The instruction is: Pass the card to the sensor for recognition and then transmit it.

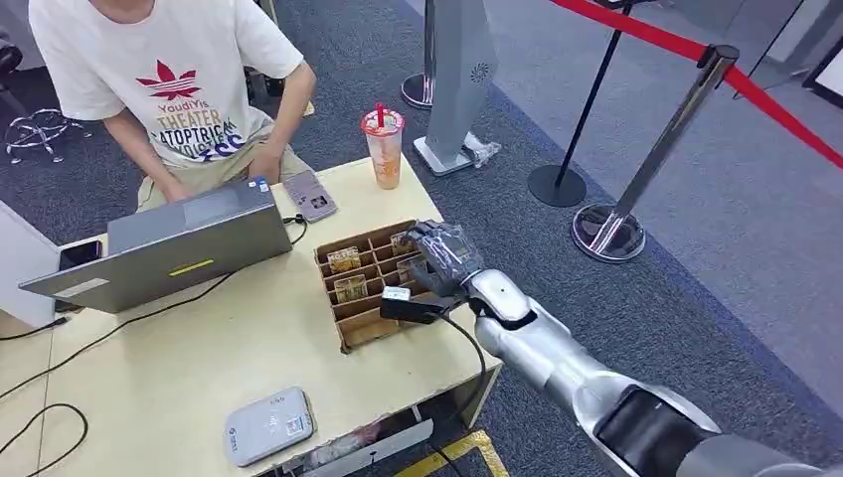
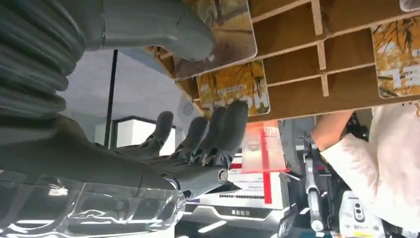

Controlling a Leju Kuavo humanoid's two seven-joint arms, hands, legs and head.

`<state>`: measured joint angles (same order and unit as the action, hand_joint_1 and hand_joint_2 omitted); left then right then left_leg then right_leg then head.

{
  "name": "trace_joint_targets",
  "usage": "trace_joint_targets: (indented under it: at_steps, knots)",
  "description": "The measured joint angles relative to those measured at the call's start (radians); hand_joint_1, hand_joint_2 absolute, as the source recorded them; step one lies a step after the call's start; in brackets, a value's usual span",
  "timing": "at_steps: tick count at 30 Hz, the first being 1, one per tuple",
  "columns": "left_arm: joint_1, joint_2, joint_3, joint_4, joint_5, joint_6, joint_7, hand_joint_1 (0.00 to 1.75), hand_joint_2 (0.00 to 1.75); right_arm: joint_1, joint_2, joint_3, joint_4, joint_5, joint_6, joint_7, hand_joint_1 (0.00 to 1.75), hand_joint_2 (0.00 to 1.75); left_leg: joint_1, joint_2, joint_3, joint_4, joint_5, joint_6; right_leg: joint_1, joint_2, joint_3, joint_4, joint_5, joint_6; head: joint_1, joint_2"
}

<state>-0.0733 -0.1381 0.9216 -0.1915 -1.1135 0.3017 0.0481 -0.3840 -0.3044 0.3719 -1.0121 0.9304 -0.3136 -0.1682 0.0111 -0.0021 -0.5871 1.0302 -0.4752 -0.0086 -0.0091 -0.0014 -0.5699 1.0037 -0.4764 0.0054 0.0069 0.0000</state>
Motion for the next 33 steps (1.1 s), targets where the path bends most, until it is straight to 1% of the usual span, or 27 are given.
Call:
trace_joint_targets:
  at_steps: [1, 5, 8, 10, 11, 12, 14, 15, 16, 17, 18, 19, 26, 28, 33]
  knots:
    - [0.0, 0.0, 0.0, 0.0, 0.0, 0.0, 0.0, 0.0, 0.0, 0.0, 0.0, 0.001, 0.001, -0.001, 0.005, 0.001, 0.79, 1.75, 0.0, 0.0, 0.0, 0.0, 0.0, 0.0, 0.0, 0.0, 0.0, 0.0, 0.0, 0.0, 0.0, 0.0]
    - [0.0, 0.0, 0.0, 0.0, -0.002, -0.002, 0.0, 0.0, 0.0, 0.0, 0.0, 0.008, 0.001, -0.013, 0.024, 0.008, 0.77, 1.75, 0.0, 0.0, 0.0, 0.0, 0.0, 0.0, 0.0, 0.0, 0.0, 0.0, 0.0, 0.0, 0.0, 0.0]
    - [0.0, 0.001, 0.0, 0.0, -0.003, -0.002, 0.001, 0.0, 0.0, 0.0, 0.0, 0.013, 0.0, -0.019, 0.042, 0.016, 0.82, 1.75, 0.0, 0.0, 0.0, 0.0, 0.0, 0.0, 0.0, 0.0, 0.0, 0.0, 0.0, 0.0, 0.0, 0.0]
    - [0.0, 0.001, 0.0, 0.0, -0.003, -0.002, 0.001, 0.0, 0.0, 0.0, -0.003, 0.018, -0.002, -0.02, 0.058, 0.02, 0.93, 1.75, 0.0, 0.0, 0.0, 0.0, 0.0, 0.0, 0.0, 0.0, 0.0, 0.0, 0.0, 0.0, 0.0, 0.0]
    - [0.0, 0.001, 0.0, 0.0, -0.003, -0.002, 0.002, 0.0, 0.0, 0.0, -0.004, 0.019, -0.002, -0.02, 0.063, 0.022, 0.93, 1.75, 0.0, 0.0, 0.0, 0.0, 0.0, 0.0, 0.0, 0.0, 0.0, 0.0, 0.0, 0.0, 0.0, 0.0]
    - [0.0, 0.001, 0.0, 0.0, -0.003, -0.002, 0.002, 0.0, 0.0, 0.0, -0.005, 0.021, -0.002, -0.021, 0.067, 0.023, 1.03, 1.75, 0.0, 0.0, 0.0, 0.0, 0.0, 0.0, 0.0, 0.0, 0.0, 0.0, 0.0, 0.0, 0.0, 0.0]
    - [0.0, 0.001, 0.0, 0.0, -0.003, -0.001, 0.002, 0.0, 0.0, 0.001, -0.006, 0.024, -0.006, -0.031, 0.077, 0.028, 1.03, 1.75, 0.0, 0.0, 0.0, 0.0, 0.0, 0.0, 0.0, 0.0, 0.0, 0.0, 0.0, 0.0, 0.0, 0.0]
    - [0.0, 0.001, 0.0, 0.0, -0.003, -0.001, 0.002, 0.0, 0.0, 0.001, -0.007, 0.025, -0.008, -0.033, 0.081, 0.029, 1.12, 1.75, 0.0, 0.0, 0.0, 0.0, 0.0, 0.0, 0.0, 0.0, 0.0, 0.0, 0.0, 0.0, 0.0, 0.0]
    - [0.0, 0.001, 0.0, 0.0, -0.003, 0.0, 0.002, 0.0, 0.0, 0.001, -0.008, 0.026, -0.009, -0.033, 0.082, 0.031, 1.17, 1.75, 0.0, 0.0, 0.0, 0.0, 0.0, 0.0, 0.0, 0.0, 0.0, 0.0, 0.0, 0.0, 0.0, 0.0]
    - [0.0, 0.001, 0.0, 0.0, -0.003, 0.0, 0.002, 0.0, 0.0, 0.001, -0.01, 0.027, -0.011, -0.033, 0.083, 0.031, 1.17, 1.75, 0.0, 0.0, 0.0, 0.0, 0.0, 0.0, 0.0, 0.0, 0.0, 0.0, 0.0, 0.0, 0.0, 0.0]
    - [0.0, 0.001, 0.0, 0.0, -0.003, 0.0, 0.002, 0.0, 0.0, 0.002, -0.011, 0.029, -0.012, -0.033, 0.085, 0.031, 1.26, 1.75, 0.0, 0.0, 0.0, 0.0, 0.0, 0.0, 0.0, 0.0, 0.0, 0.0, 0.0, 0.0, 0.0, 0.0]
    - [0.0, 0.001, 0.0, 0.0, -0.003, 0.0, 0.002, 0.0, 0.0, 0.002, -0.011, 0.029, -0.014, -0.033, 0.087, 0.032, 1.29, 1.75, 0.0, 0.0, 0.0, 0.0, 0.0, 0.0, 0.0, 0.0, 0.0, 0.0, 0.0, 0.0, 0.0, 0.0]
    - [0.0, 0.002, 0.0, 0.0, -0.003, 0.001, 0.002, 0.0, 0.0, 0.002, -0.011, 0.029, -0.017, -0.033, 0.09, 0.032, 1.29, 1.75, 0.0, 0.0, 0.0, 0.0, 0.0, 0.0, 0.0, 0.0, 0.0, 0.0, 0.0, 0.0, 0.0, 0.0]
    - [0.0, 0.001, 0.0, 0.0, -0.003, 0.002, 0.001, 0.0, 0.0, 0.002, -0.011, 0.031, -0.022, -0.039, 0.098, 0.032, 1.4, 1.75, 0.0, 0.0, 0.0, 0.0, 0.0, 0.0, 0.0, 0.0, 0.0, 0.0, 0.0, 0.0, 0.0, 0.0]
    - [0.0, 0.001, 0.0, 0.0, -0.005, 0.003, 0.001, 0.0, 0.0, 0.001, -0.011, 0.031, -0.022, -0.047, 0.1, 0.033, 1.43, 1.75, 0.0, 0.0, 0.0, 0.0, 0.0, 0.0, 0.0, 0.0, 0.0, 0.0, 0.0, 0.0, 0.0, 0.0]
